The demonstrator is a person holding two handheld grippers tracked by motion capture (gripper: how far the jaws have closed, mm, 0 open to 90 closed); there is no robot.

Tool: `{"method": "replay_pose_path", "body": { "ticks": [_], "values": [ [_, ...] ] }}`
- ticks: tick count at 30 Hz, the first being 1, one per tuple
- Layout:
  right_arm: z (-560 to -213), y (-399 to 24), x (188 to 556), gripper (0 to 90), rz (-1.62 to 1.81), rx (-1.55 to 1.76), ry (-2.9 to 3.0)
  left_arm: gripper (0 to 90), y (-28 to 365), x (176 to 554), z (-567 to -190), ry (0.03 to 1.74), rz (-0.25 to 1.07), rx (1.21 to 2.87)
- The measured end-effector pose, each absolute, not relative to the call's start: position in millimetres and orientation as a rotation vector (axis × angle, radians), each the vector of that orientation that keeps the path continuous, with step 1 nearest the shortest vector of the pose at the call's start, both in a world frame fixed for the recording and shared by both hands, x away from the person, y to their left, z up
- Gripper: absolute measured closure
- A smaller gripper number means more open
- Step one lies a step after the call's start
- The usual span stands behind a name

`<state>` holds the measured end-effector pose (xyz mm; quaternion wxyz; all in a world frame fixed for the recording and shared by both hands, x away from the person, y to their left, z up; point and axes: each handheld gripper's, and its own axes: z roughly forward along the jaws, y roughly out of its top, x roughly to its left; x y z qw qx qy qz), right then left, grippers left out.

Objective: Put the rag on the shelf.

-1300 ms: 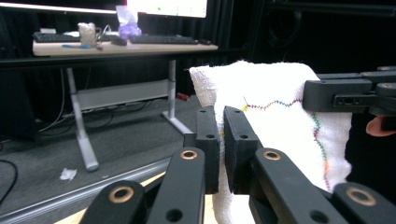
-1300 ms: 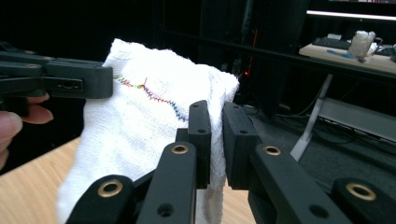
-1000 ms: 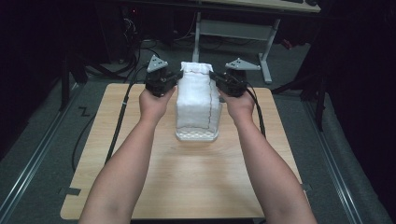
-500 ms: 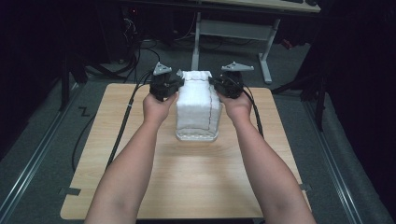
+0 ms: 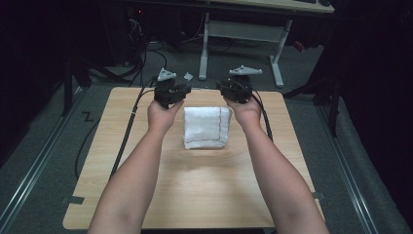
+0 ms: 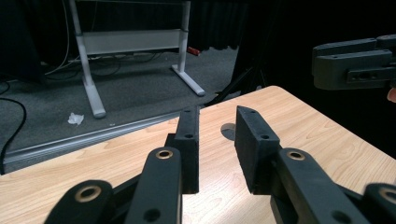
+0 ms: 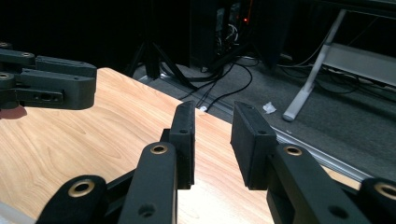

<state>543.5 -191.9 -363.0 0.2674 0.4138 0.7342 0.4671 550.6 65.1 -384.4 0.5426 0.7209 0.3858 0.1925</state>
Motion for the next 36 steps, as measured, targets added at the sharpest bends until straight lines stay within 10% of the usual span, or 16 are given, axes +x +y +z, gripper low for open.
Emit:
{"method": "replay_pose_path", "body": {
  "ticks": [36],
  "values": [
    [-372,-227,470,63.6,1.264,1.095,1.912,63.9,117,479,-404,0.956,0.466,1.666]
  ]
}}
